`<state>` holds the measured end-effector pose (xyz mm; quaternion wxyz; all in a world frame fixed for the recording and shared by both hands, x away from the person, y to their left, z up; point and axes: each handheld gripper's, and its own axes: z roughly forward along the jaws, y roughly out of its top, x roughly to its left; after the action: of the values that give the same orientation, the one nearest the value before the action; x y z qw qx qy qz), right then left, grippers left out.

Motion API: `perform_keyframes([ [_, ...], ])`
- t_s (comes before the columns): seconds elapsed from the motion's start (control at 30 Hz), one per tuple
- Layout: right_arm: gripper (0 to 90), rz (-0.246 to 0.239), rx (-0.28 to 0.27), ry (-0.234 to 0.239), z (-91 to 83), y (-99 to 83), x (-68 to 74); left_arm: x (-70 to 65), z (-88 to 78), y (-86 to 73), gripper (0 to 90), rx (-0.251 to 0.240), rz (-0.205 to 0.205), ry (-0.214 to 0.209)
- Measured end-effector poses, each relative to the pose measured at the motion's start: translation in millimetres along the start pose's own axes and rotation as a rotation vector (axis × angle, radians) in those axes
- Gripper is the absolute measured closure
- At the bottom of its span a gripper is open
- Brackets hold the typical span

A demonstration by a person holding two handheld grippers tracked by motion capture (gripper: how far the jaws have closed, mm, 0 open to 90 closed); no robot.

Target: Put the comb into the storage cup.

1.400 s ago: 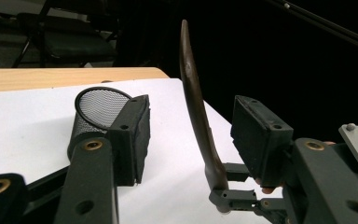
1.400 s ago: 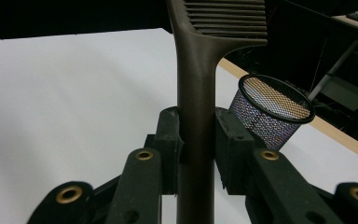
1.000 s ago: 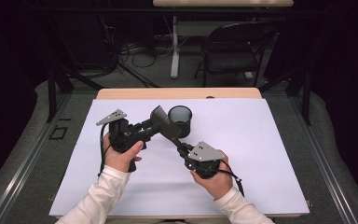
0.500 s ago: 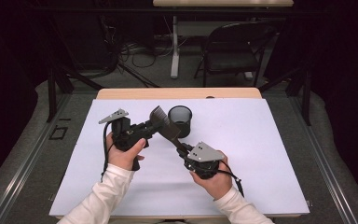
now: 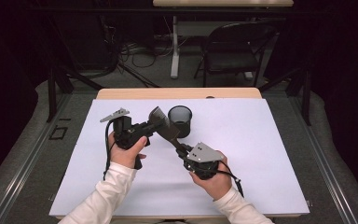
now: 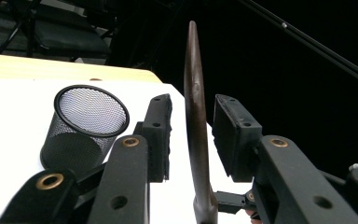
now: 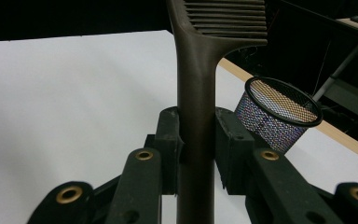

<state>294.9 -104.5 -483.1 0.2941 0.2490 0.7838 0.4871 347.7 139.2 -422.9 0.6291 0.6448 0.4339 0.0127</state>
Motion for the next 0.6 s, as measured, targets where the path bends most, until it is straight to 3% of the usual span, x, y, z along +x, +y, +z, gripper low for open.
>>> perform_keyframes([
  [0.6,72.9,-0.001,-0.001,0.006,0.3,-0.2,0.8,1.6,2.4,0.8,74.9,-0.003,-0.016,-0.006],
])
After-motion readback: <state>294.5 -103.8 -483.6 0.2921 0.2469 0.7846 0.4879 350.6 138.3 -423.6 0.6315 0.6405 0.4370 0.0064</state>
